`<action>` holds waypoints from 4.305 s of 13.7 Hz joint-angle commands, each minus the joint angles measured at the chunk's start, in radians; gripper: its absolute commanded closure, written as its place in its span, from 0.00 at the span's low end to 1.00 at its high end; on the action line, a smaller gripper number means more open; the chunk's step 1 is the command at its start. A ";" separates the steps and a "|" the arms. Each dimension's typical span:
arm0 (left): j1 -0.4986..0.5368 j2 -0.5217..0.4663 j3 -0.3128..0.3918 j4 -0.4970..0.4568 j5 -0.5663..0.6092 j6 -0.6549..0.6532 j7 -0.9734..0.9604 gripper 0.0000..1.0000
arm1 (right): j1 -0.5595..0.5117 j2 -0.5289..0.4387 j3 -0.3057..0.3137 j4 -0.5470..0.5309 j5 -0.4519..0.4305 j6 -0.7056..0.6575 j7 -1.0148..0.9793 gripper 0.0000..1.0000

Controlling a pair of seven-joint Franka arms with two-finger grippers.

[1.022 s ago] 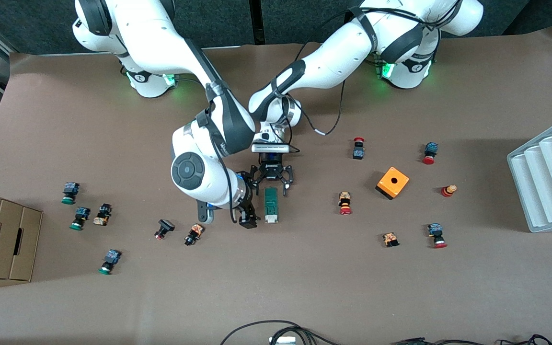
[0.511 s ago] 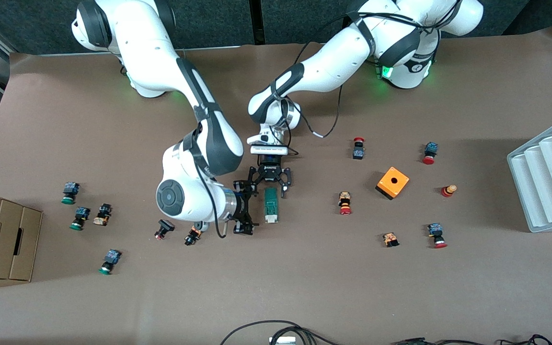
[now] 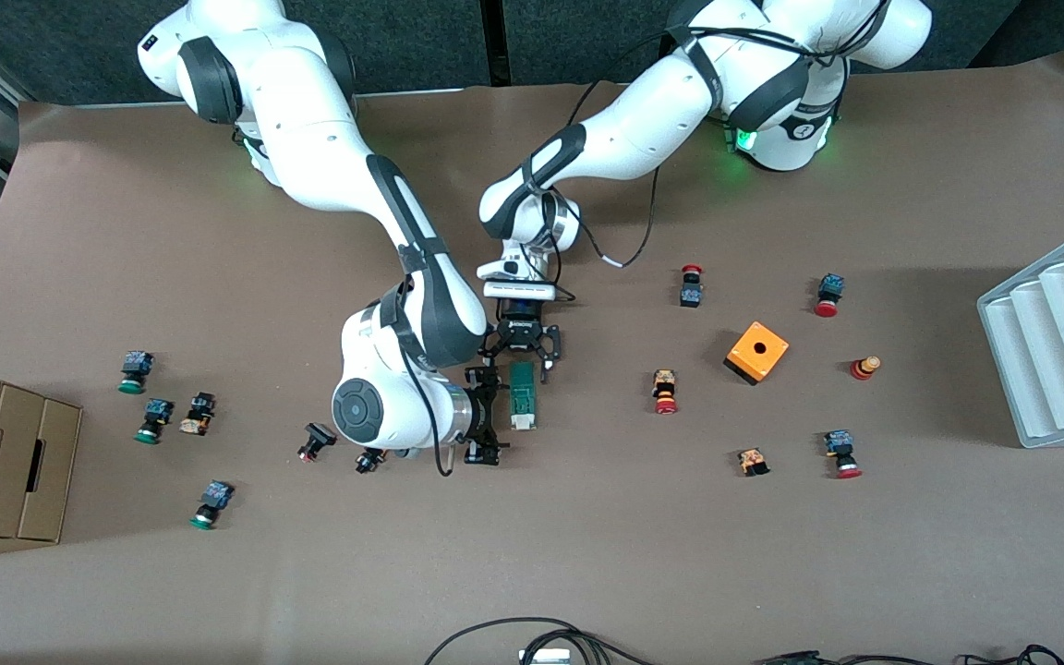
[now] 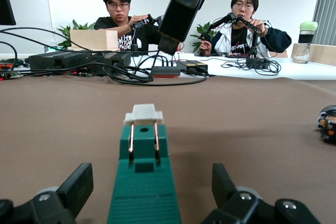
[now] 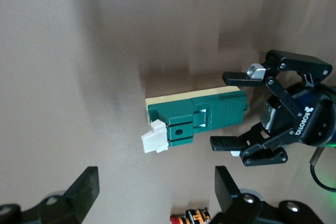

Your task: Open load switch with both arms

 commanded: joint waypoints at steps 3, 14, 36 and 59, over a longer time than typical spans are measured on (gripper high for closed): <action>-0.001 0.024 0.000 0.022 0.021 -0.010 -0.026 0.00 | -0.003 0.084 -0.004 0.079 0.046 0.049 0.020 0.07; -0.040 0.022 -0.010 0.013 -0.036 -0.073 -0.026 0.01 | 0.032 0.127 0.002 0.079 0.051 0.116 0.020 0.23; -0.037 0.044 -0.007 0.011 -0.021 -0.078 -0.028 0.31 | 0.049 0.112 -0.004 0.057 0.002 0.083 0.009 0.59; -0.038 0.044 -0.007 0.008 -0.025 -0.078 -0.029 0.32 | 0.055 0.033 0.002 -0.006 -0.053 0.044 -0.036 0.71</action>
